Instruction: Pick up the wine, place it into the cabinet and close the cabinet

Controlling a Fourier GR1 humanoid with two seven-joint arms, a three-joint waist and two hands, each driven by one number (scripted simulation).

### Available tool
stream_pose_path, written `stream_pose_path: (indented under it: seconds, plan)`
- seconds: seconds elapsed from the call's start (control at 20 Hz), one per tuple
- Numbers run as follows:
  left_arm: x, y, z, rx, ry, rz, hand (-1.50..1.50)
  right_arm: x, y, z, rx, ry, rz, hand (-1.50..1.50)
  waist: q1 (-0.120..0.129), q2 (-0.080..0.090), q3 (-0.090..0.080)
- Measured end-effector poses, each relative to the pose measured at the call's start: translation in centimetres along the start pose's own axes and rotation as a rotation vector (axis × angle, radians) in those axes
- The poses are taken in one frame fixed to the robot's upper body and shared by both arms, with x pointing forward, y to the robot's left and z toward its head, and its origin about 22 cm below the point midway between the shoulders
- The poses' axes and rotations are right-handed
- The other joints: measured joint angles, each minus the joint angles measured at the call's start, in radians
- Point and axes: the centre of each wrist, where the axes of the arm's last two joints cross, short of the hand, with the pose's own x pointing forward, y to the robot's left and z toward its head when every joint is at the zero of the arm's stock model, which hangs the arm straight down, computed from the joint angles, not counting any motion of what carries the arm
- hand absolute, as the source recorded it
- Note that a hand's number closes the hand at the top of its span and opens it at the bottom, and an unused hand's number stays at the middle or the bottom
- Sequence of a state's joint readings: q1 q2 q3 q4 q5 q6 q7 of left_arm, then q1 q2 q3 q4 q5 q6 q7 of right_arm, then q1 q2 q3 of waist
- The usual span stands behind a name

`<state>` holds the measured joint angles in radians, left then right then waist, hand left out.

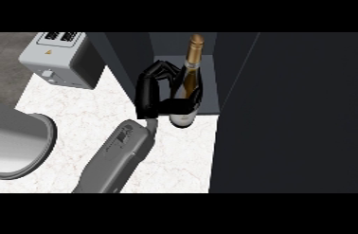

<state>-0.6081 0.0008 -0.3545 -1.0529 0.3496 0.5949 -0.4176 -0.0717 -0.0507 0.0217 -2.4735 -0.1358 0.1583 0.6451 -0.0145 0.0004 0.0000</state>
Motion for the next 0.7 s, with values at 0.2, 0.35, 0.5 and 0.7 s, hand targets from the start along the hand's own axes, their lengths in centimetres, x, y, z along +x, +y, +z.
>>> stream_pose_path:
  seconds: [0.2,0.35,0.5,0.7]
  plan:
    - [-0.3,0.5,-0.8,-0.006,0.016,0.001,1.5,0.0,-0.1,-0.1,-0.006,-0.001,0.005,-1.5,0.003,0.0,0.0]
    - [-0.8,0.5,-1.6,-0.011,0.032,0.009,1.5,0.1,0.0,-0.1,-0.003,-0.004,-0.002,-1.5,-0.002,0.001,0.0]
    - [-0.9,0.6,-2.8,-0.009,0.058,0.015,1.5,0.2,-0.2,-0.1,-0.007,-0.003,0.007,-1.5,-0.004,0.001,0.0]
    - [-1.7,0.8,-3.8,-0.007,0.067,-0.01,1.5,-0.2,0.0,0.0,-0.003,-0.005,-0.012,-1.5,-0.006,0.002,0.0]
